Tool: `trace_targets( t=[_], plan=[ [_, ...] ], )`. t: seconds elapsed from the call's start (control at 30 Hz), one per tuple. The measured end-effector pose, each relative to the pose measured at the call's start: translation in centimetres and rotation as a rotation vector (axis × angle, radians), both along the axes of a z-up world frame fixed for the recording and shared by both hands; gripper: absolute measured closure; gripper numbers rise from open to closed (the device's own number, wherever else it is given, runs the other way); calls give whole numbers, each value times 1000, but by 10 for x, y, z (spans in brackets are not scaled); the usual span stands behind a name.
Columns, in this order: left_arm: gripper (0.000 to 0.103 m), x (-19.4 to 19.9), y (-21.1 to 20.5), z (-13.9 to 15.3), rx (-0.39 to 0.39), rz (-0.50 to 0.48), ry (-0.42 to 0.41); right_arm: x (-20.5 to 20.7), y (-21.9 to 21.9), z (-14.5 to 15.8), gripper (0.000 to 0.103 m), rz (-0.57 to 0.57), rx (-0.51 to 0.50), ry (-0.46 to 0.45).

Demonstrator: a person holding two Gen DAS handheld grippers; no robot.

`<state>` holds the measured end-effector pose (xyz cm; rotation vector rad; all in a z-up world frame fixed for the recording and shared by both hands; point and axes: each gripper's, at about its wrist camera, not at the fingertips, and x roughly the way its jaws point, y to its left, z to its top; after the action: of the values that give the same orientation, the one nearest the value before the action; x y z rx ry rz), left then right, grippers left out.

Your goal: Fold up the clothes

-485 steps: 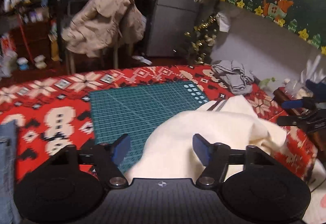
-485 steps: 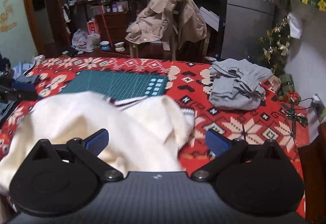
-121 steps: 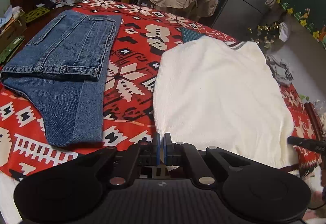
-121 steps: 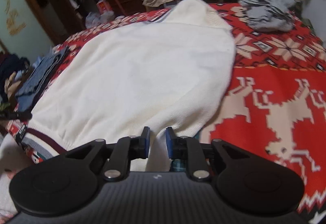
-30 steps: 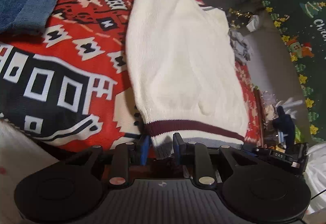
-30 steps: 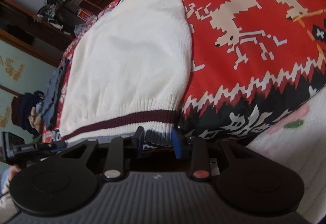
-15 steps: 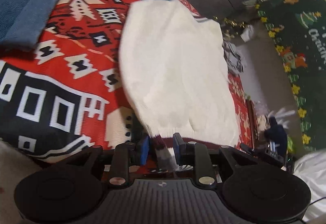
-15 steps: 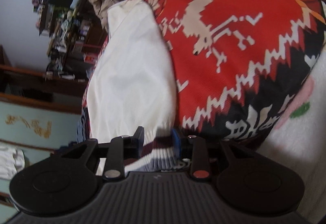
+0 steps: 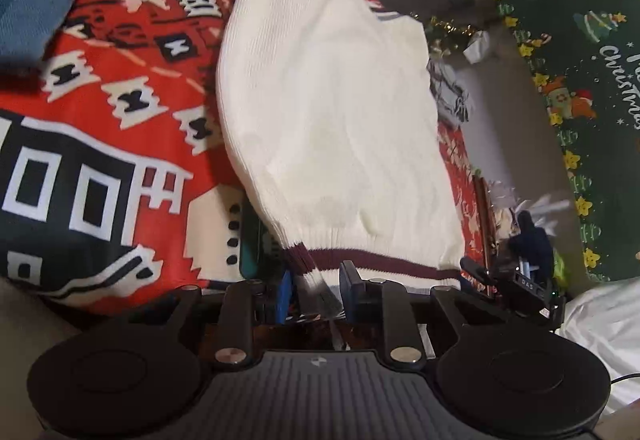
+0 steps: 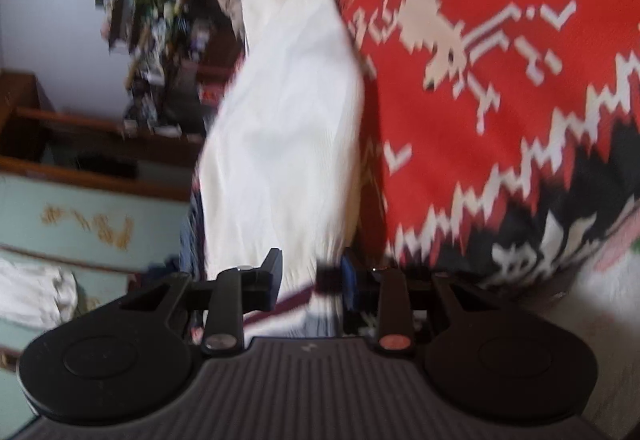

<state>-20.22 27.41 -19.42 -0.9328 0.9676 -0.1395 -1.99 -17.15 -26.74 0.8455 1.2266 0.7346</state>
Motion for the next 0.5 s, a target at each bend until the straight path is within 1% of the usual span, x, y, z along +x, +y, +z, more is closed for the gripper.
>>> trace_targets(
  t=[0.03,0.13,0.2,0.27,0.3,0.33,0.37,0.43,0.47,0.5],
  plan=[
    [80,0,1,0,-1,7,-5,-1,2,-1,69,14,0,6],
    [80,-1,6,4,0,41,-25,0,-1,3,69,-27,10,-8],
    [80,-1,10,4,-8,55,-27,1,-3,5,73,-50,20,-15],
    [82,-1,11,2,-8,49,-8,3,1,6,76,-22,-2,-13],
    [83,0,10,1,0,43,4,4,5,7,77,5,-30,-15],
    [84,0,9,0,9,36,15,3,7,7,81,31,-56,-18],
    [86,0,8,-2,10,33,21,2,10,8,83,51,-79,-24],
    [90,1,5,-5,7,29,27,-2,14,12,88,68,-109,-35],
    [91,1,3,-4,18,30,29,-3,16,13,89,68,-124,-44],
    [97,2,2,-4,34,32,31,-3,18,14,95,69,-136,-55]
  ],
)
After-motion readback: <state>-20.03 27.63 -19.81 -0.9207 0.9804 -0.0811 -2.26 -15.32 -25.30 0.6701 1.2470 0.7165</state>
